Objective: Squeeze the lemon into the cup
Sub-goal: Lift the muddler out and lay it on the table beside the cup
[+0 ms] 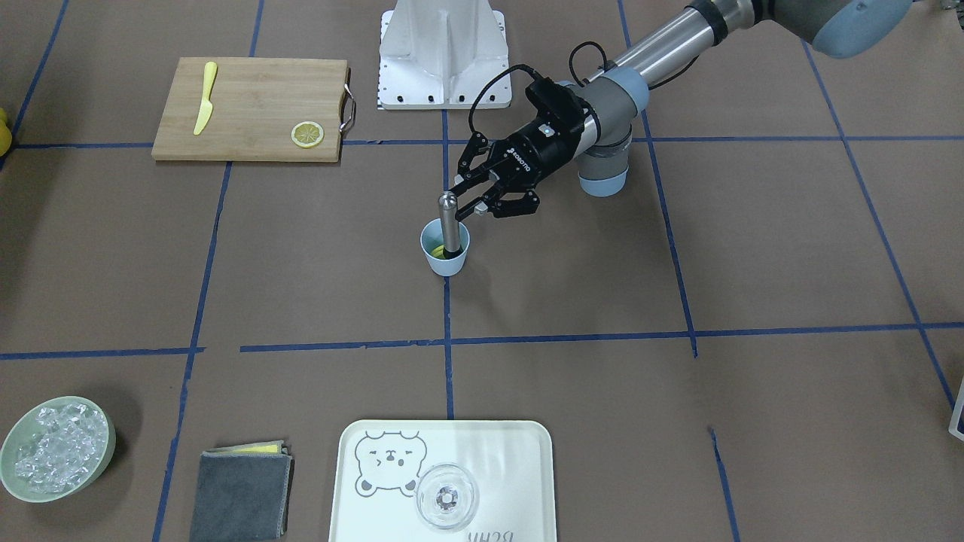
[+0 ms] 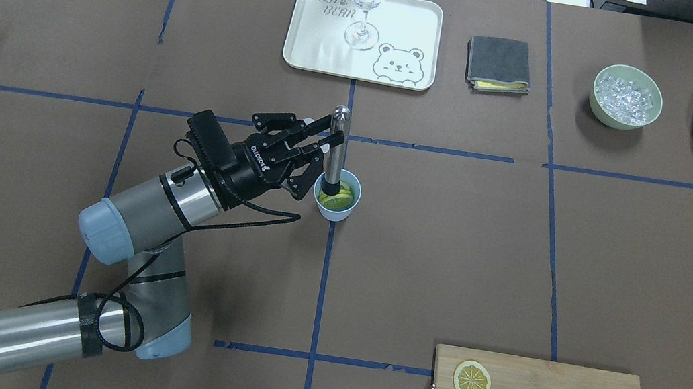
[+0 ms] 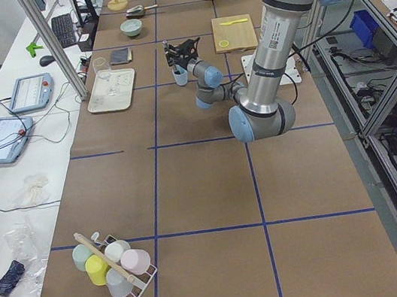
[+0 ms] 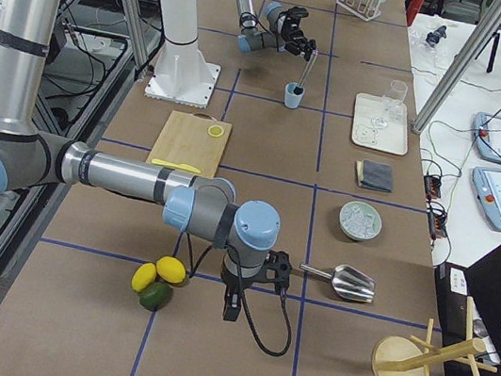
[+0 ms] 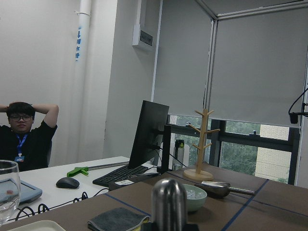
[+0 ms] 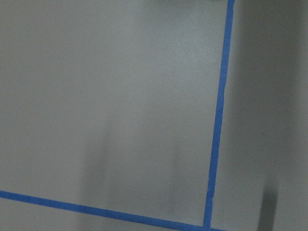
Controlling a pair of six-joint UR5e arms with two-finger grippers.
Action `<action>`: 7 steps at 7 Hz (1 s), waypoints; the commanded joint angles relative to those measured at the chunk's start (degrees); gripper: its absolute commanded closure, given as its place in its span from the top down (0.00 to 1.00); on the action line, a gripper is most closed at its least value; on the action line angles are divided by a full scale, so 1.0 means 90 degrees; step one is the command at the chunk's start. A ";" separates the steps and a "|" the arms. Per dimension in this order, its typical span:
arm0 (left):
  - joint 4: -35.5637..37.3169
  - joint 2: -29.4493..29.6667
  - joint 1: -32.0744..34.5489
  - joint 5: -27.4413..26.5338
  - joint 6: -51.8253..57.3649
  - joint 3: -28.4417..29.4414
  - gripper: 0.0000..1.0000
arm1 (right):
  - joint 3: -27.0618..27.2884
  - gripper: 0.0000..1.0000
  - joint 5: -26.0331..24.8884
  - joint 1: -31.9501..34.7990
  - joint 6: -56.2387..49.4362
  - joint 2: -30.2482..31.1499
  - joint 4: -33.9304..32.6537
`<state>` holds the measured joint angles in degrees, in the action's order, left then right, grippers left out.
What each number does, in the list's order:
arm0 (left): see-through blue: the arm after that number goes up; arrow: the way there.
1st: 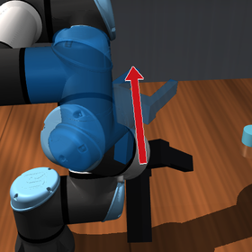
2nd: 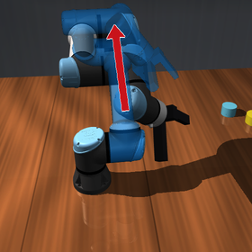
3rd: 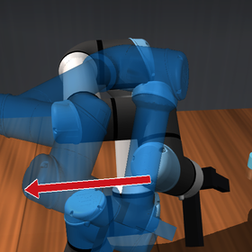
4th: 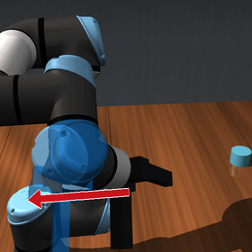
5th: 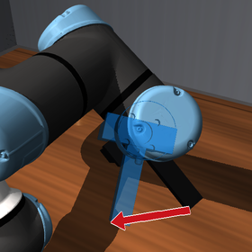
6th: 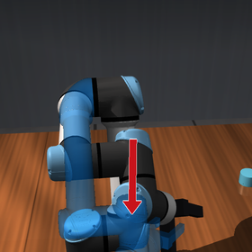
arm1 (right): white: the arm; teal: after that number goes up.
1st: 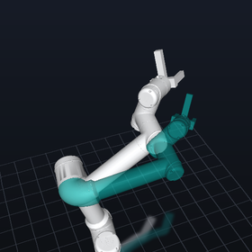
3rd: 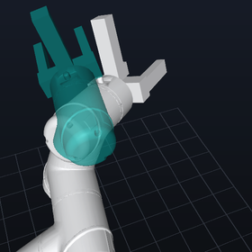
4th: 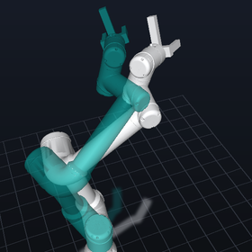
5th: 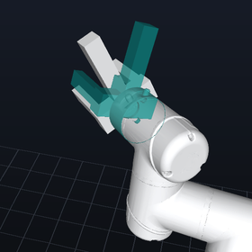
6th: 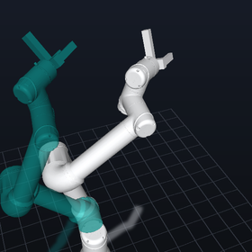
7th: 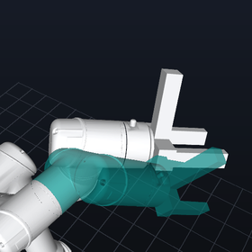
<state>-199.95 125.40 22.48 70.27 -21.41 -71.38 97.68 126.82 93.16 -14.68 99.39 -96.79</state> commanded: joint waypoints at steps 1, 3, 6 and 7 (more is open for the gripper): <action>-0.0019 0.0003 -0.0066 -0.0014 0.0016 0.0021 0.00 | -0.0023 1.00 0.0000 0.0000 0.0000 -0.0008 0.0003; -0.0029 0.0003 -0.0076 0.0044 0.0006 -0.0066 0.00 | -0.0023 1.00 0.0000 0.0000 0.0010 -0.0037 0.0003; 0.0000 -0.0056 -0.0066 0.0044 -0.0023 -0.0446 0.02 | -0.0023 1.00 0.0000 0.0000 0.0010 -0.0047 0.0003; 0.0484 -0.0056 -0.0047 0.0044 -0.0024 -0.0621 0.21 | -0.0023 1.00 0.0000 0.0000 0.0010 -0.0037 0.0003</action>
<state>-198.90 124.96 21.93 70.66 -21.57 -75.25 97.47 126.83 93.16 -14.59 99.02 -96.77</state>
